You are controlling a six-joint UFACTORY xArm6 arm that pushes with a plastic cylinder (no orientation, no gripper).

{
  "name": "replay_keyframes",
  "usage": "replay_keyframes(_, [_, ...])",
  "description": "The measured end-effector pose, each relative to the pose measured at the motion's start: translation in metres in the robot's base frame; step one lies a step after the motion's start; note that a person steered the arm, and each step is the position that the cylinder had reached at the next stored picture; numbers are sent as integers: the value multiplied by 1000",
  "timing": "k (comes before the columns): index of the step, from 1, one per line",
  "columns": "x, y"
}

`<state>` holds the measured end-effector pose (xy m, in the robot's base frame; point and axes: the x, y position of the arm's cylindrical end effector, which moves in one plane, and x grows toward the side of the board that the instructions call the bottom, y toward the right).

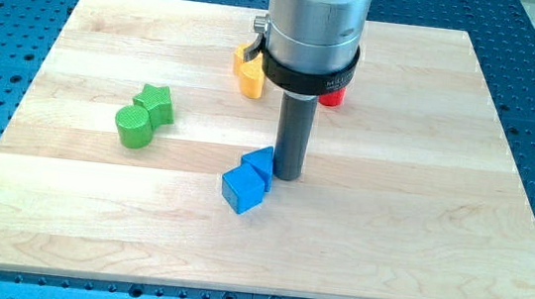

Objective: Move the triangle top left

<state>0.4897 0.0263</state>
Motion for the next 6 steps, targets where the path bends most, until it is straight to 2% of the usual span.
replay_keyframes(1, [0,0])
replay_keyframes(2, [24,0])
replay_keyframes(3, [36,-29])
replay_keyframes(4, [2,-70])
replay_keyframes(5, [-24,-82])
replay_keyframes(6, [-15,-73])
